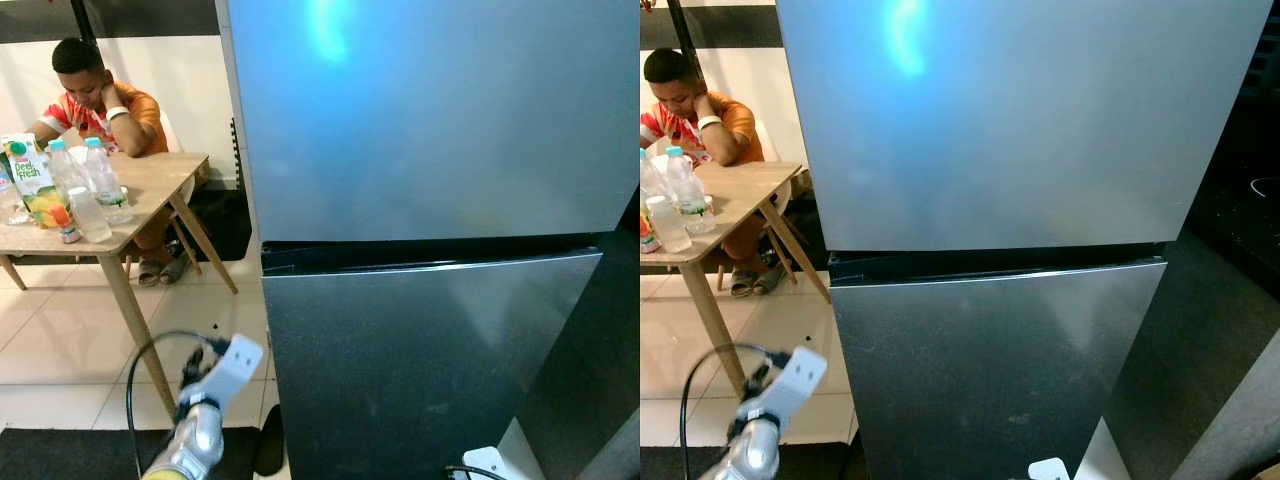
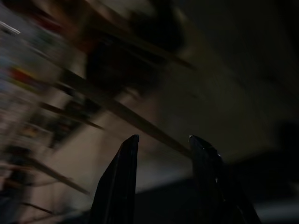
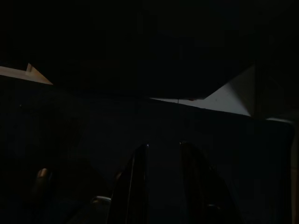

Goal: Restocking fridge

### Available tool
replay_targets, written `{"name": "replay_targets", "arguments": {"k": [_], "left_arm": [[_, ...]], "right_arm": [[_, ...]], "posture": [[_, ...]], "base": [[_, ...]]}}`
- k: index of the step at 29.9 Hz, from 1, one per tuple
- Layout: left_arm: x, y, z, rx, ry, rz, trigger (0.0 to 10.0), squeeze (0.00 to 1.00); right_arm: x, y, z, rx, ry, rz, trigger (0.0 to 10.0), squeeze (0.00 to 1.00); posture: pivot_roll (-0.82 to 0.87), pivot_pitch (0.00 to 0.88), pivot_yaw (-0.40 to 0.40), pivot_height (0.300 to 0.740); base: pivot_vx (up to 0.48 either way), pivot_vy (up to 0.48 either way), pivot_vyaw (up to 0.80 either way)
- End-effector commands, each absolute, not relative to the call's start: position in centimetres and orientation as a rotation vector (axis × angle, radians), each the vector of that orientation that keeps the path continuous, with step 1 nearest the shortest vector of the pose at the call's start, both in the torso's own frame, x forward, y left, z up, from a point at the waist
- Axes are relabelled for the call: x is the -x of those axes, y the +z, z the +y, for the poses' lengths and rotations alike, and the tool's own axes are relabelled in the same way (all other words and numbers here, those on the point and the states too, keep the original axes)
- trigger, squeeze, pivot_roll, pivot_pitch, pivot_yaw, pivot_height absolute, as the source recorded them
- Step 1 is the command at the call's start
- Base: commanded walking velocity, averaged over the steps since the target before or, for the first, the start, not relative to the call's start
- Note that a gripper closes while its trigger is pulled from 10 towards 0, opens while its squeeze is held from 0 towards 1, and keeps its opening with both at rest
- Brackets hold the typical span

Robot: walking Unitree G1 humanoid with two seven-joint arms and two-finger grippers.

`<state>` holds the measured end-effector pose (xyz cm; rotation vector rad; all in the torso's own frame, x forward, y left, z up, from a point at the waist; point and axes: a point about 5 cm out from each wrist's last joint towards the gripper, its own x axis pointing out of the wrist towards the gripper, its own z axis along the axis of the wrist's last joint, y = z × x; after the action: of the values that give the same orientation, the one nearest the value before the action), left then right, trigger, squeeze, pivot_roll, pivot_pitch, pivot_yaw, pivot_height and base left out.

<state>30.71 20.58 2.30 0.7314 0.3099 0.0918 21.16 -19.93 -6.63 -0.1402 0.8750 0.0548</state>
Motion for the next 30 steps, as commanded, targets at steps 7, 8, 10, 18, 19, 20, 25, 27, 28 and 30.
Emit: {"name": "replay_targets", "arguments": {"k": [7, 8, 10, 18, 19, 20, 25, 27, 28, 30], "left_arm": [[-29.7, 0.4, 15.5, -0.765, -0.303, 0.333, 10.0, 0.00], [-30.8, 1.4, 15.7, -0.778, -0.234, 0.301, 10.0, 0.00], [-32.1, 2.9, 16.1, -0.802, -0.144, 0.252, 10.0, 0.00], [-36.2, 9.0, 18.4, -0.822, 0.121, 0.095, 10.0, 0.00], [-36.8, 10.4, 19.2, -0.821, 0.173, 0.064, 10.0, 0.00], [-36.8, 10.4, 19.2, -0.821, 0.173, 0.064, 10.0, 0.00], [-36.2, 9.9, 21.1, -0.781, 0.222, 0.099, 10.0, 0.00], [-36.0, 9.4, 20.9, -0.776, 0.199, 0.113, 10.0, 0.00], [-35.6, 8.6, 20.5, -0.776, 0.160, 0.132, 10.0, 0.00], [-35.2, 7.8, 20.1, -0.771, 0.115, 0.157, 10.0, 0.00]], "right_arm": [[-21.2, -6.6, -20.0, 0.153, 0.059, 0.874, 10.0, 0.00], [-21.3, -6.5, -20.0, 0.154, 0.056, 0.869, 10.0, 0.00], [-21.4, -6.5, -20.1, 0.156, 0.055, 0.864, 10.0, 0.00], [-21.7, -6.2, -20.3, 0.160, 0.047, 0.853, 10.0, 0.00], [-21.7, -6.2, -20.3, 0.159, 0.043, 0.852, 10.0, 0.00], [-21.7, -6.2, -20.3, 0.159, 0.043, 0.852, 10.0, 0.00], [-21.1, -6.6, -20.2, 0.150, 0.038, 0.861, 10.0, 0.00], [-21.0, -6.6, -20.2, 0.149, 0.039, 0.863, 10.0, 0.00], [-21.0, -6.7, -20.2, 0.149, 0.042, 0.867, 10.0, 0.00], [-20.9, -6.7, -20.1, 0.150, 0.045, 0.871, 10.0, 0.00]], "posture": [[-0.02, 0.061, 0.005, 0.740], [-0.02, 0.061, 0.005, 0.740], [-0.03, 0.060, 0.004, 0.740], [-0.03, 0.055, 0.013, 0.740], [-0.03, 0.054, 0.018, 0.740], [-0.03, 0.054, 0.018, 0.740], [-0.03, 0.054, 0.022, 0.740], [-0.03, 0.054, 0.022, 0.740], [-0.03, 0.054, 0.021, 0.740], [-0.03, 0.055, 0.021, 0.740]], "base": [[0.000, 0.000, 0.00], [0.000, 0.000, 0.00], [0.000, 0.000, 0.00], [0.000, 0.000, 0.00], [0.000, 0.000, 0.00], [0.000, 0.000, 0.00], [0.000, 0.000, 0.00], [0.000, 0.000, 0.00], [0.000, 0.000, 0.00], [0.000, 0.000, 0.00]]}}
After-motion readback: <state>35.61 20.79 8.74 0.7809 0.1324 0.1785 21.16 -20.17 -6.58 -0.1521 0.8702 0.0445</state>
